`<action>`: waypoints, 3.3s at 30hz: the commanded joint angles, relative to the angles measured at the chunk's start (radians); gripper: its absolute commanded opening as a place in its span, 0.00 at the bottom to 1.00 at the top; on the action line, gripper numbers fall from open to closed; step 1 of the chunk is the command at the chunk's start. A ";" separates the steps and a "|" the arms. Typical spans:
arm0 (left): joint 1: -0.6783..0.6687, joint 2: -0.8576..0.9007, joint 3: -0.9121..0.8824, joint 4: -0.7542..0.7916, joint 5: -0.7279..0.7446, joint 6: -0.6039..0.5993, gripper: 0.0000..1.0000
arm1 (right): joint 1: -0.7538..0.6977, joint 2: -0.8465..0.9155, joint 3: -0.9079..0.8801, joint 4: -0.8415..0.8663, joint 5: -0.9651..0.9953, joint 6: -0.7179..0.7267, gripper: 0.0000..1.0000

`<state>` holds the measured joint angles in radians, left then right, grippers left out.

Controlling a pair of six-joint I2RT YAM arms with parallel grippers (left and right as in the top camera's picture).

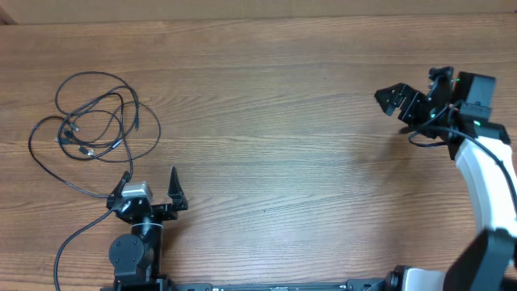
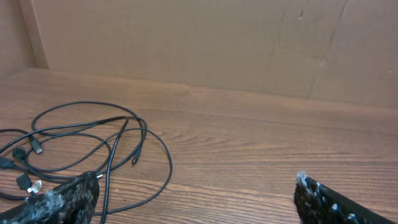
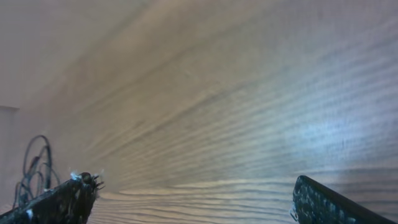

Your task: Untangle cables

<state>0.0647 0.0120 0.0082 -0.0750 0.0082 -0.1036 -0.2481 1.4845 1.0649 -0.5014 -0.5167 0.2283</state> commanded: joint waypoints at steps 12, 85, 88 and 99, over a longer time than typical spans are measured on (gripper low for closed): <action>-0.006 -0.009 -0.004 0.004 0.011 0.014 1.00 | 0.293 -0.296 -0.006 0.003 0.005 -0.004 1.00; -0.006 -0.009 -0.004 0.004 0.011 0.014 1.00 | 0.392 -1.482 -0.740 0.138 0.003 -0.004 1.00; -0.006 -0.009 -0.004 0.004 0.011 0.014 0.99 | 0.388 -1.482 -0.802 0.309 0.003 -0.004 1.00; -0.006 -0.009 -0.004 0.004 0.011 0.014 0.99 | 0.381 -1.482 -1.039 0.410 0.003 -0.004 1.00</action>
<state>0.0647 0.0120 0.0082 -0.0750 0.0082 -0.1005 0.1379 0.0105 0.0654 -0.1036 -0.5175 0.2279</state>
